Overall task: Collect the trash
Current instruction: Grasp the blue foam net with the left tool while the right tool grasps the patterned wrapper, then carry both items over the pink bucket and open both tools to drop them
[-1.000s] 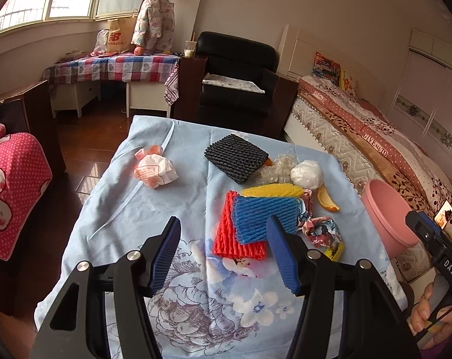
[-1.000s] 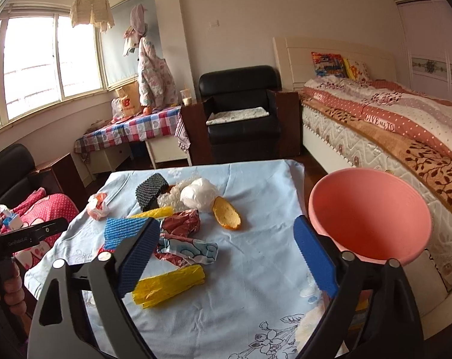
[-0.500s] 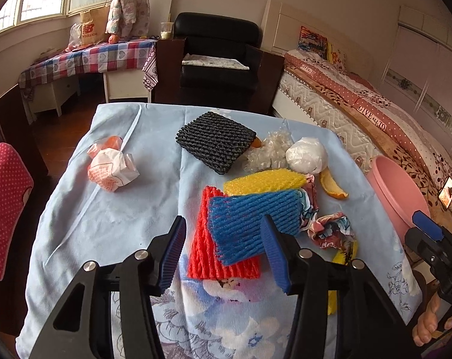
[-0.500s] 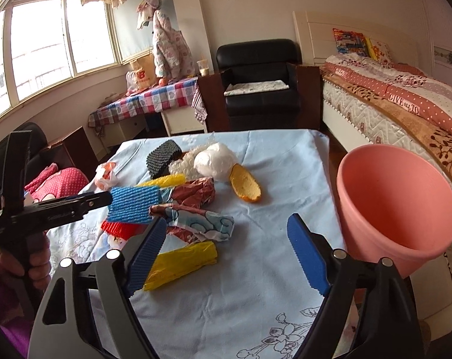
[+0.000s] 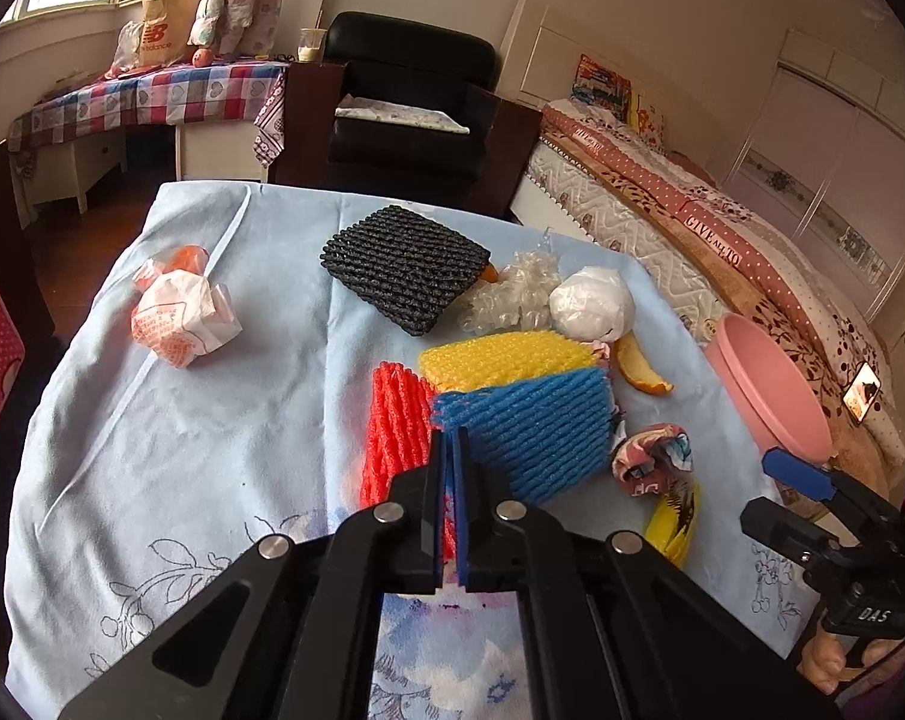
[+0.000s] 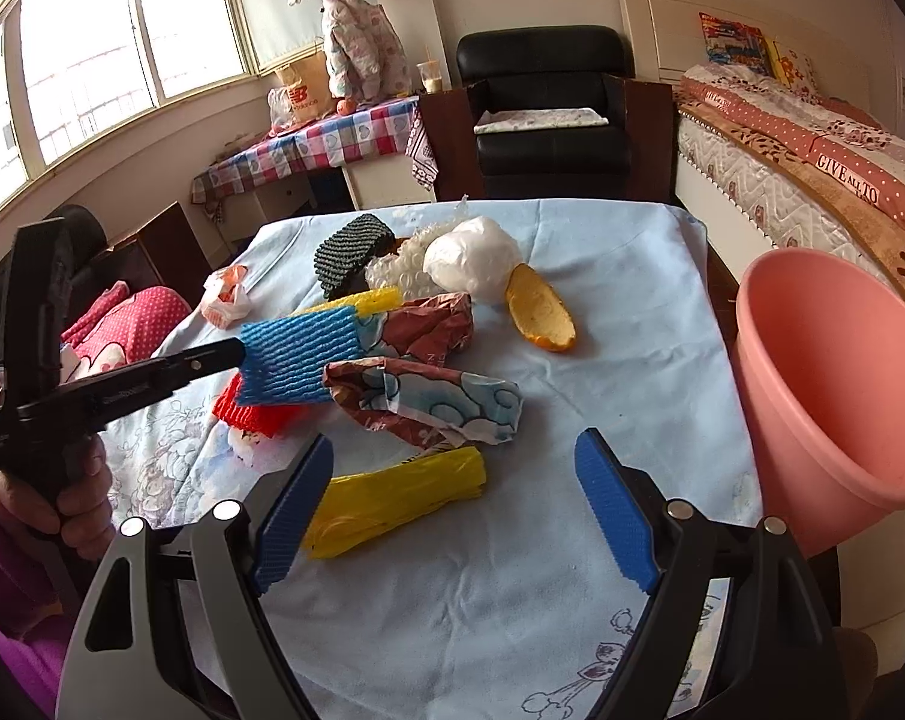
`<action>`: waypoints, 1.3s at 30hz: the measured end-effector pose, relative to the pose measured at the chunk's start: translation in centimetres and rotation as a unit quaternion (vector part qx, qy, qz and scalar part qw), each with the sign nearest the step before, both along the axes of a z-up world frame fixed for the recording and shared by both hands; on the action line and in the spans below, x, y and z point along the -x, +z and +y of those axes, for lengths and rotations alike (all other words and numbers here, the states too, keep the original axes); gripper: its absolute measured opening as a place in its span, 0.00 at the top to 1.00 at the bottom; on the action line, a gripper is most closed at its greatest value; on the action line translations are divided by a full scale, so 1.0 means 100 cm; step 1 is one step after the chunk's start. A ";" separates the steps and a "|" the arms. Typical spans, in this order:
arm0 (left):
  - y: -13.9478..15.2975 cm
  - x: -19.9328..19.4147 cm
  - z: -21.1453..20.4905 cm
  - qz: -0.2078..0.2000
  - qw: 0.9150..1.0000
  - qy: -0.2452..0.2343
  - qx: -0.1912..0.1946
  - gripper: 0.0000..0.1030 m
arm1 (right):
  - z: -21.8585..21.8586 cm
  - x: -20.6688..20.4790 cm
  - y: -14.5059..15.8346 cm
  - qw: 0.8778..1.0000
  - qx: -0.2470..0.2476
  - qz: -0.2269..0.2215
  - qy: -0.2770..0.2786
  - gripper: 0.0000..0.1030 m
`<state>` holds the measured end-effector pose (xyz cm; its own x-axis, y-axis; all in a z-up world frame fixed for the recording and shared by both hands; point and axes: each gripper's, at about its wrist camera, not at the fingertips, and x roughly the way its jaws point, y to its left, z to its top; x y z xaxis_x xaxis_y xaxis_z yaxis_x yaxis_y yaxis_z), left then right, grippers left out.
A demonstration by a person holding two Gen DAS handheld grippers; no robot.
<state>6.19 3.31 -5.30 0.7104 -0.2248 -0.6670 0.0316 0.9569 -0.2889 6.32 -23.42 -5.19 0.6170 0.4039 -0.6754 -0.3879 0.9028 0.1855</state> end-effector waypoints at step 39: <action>0.068 0.016 -0.044 -0.064 0.996 -0.050 0.030 0.99 | -0.057 -0.030 0.045 0.996 -0.054 -0.045 -0.060 0.93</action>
<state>4.56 -1.09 1.46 0.7605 -0.3357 -0.5559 0.1670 0.9283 -0.3322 9.33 -29.14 -0.70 0.7219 0.3897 -0.5719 -0.2971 0.9209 0.2525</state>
